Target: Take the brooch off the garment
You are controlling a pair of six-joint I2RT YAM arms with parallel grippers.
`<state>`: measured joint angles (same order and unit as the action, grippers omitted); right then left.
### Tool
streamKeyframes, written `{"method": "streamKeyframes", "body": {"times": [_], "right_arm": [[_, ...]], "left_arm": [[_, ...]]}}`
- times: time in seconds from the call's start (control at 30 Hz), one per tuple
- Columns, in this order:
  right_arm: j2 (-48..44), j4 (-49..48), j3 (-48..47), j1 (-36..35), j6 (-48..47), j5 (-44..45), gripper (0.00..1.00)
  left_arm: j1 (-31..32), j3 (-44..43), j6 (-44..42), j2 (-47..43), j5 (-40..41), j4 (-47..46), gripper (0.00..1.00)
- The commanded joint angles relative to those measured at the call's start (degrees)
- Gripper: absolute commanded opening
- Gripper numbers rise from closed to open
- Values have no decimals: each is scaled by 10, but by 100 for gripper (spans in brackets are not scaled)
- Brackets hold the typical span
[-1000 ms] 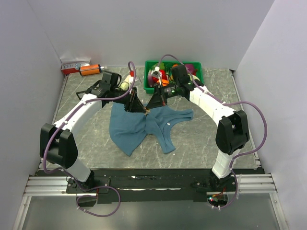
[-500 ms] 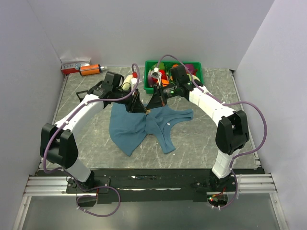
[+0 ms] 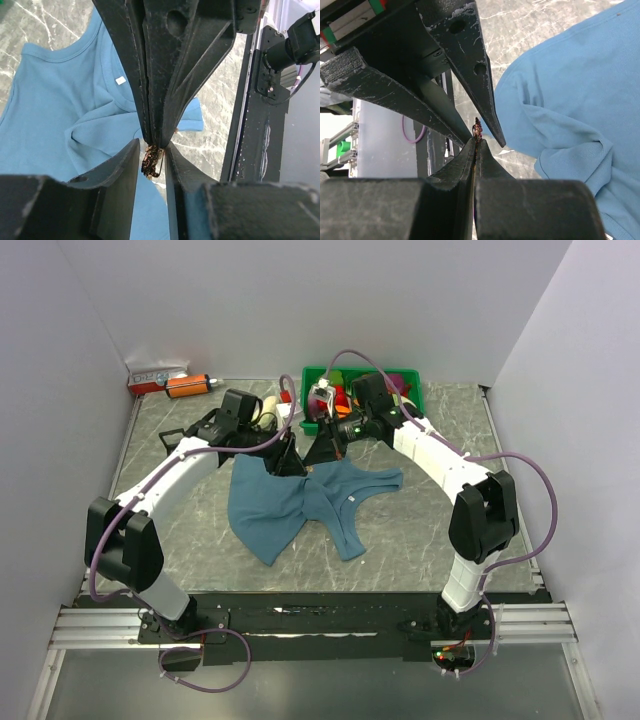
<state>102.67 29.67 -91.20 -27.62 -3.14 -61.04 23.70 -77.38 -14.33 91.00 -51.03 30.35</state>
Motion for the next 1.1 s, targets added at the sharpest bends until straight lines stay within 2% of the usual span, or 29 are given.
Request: {"method": "streamKeyframes", "body": {"times": [0.0,0.43,0.8,1.07], "right_arm": [[-19,-7,-49,-20,13,-69,0],[3,3,-75,-11,0,-58,0],[21,-4,-93,-4,9,-62,0],[24,5,-96,-3,1,-60,0]], "left_arm": [[1,-29,-40,25,58,8,34],[-23,-42,-98,-13,-23,65,55],[-66,-58,-94,-37,-65,67,56],[-75,-73,-54,-21,-102,44,57]]}}
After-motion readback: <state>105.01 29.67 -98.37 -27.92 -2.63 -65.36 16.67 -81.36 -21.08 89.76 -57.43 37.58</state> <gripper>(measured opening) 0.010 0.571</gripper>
